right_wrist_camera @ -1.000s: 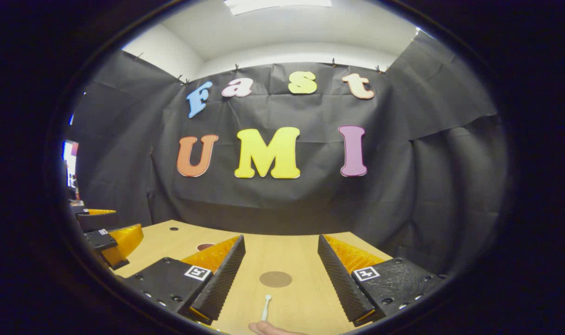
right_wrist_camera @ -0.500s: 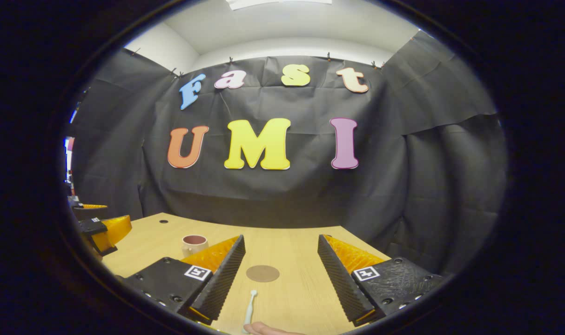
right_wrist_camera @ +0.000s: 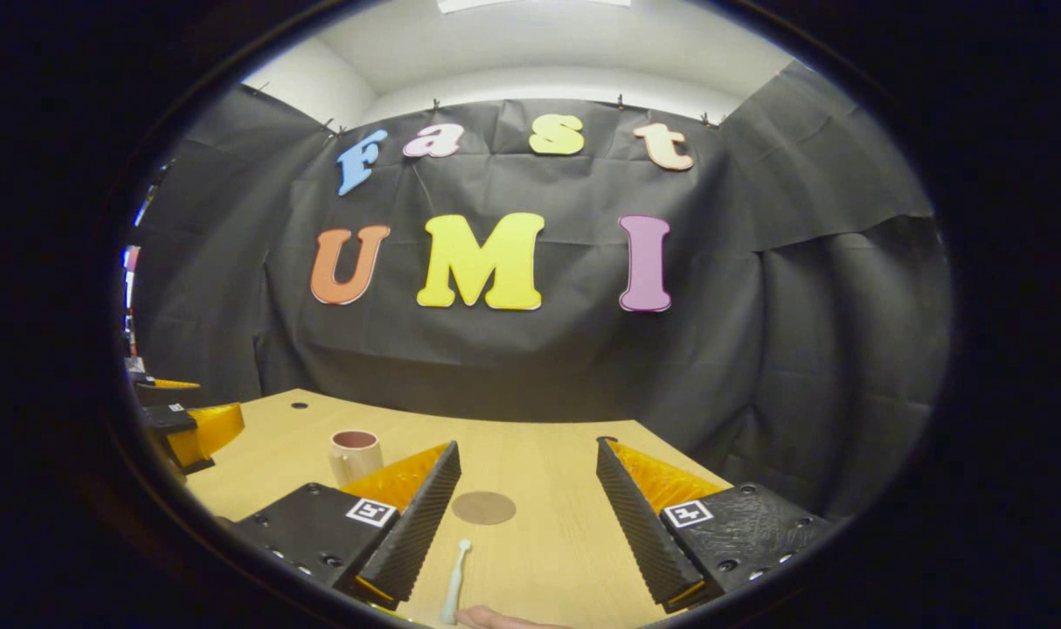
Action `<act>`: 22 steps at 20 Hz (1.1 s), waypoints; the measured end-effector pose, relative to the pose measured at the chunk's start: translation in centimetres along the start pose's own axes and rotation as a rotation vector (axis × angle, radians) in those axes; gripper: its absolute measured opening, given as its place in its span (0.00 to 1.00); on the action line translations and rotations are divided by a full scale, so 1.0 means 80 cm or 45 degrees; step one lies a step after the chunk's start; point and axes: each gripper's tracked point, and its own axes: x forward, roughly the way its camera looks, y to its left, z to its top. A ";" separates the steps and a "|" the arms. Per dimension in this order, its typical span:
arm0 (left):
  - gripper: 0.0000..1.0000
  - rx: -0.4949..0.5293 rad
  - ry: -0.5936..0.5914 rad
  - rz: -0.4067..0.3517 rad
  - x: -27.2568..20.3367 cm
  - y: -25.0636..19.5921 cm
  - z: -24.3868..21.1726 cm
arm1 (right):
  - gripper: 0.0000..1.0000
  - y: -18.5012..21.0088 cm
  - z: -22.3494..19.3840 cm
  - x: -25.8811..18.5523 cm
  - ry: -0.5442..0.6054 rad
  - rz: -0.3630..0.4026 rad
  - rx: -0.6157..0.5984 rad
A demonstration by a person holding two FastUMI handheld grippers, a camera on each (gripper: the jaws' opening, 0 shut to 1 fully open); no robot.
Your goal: Put the toothbrush and toothpaste on the desktop into the cup, then pick up the cup and place it on the coaster on the desktop.
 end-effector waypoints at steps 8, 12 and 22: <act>0.99 0.021 0.400 -0.100 0.004 -0.030 -0.123 | 0.95 -0.002 -0.042 0.008 0.082 0.041 0.007; 0.99 0.005 0.582 -0.112 -0.001 -0.044 -0.173 | 0.95 -0.006 -0.061 0.006 0.102 0.076 0.009; 0.98 0.036 0.907 -0.052 -0.017 -0.049 -0.231 | 0.95 -0.023 -0.100 -0.007 0.140 0.097 -0.040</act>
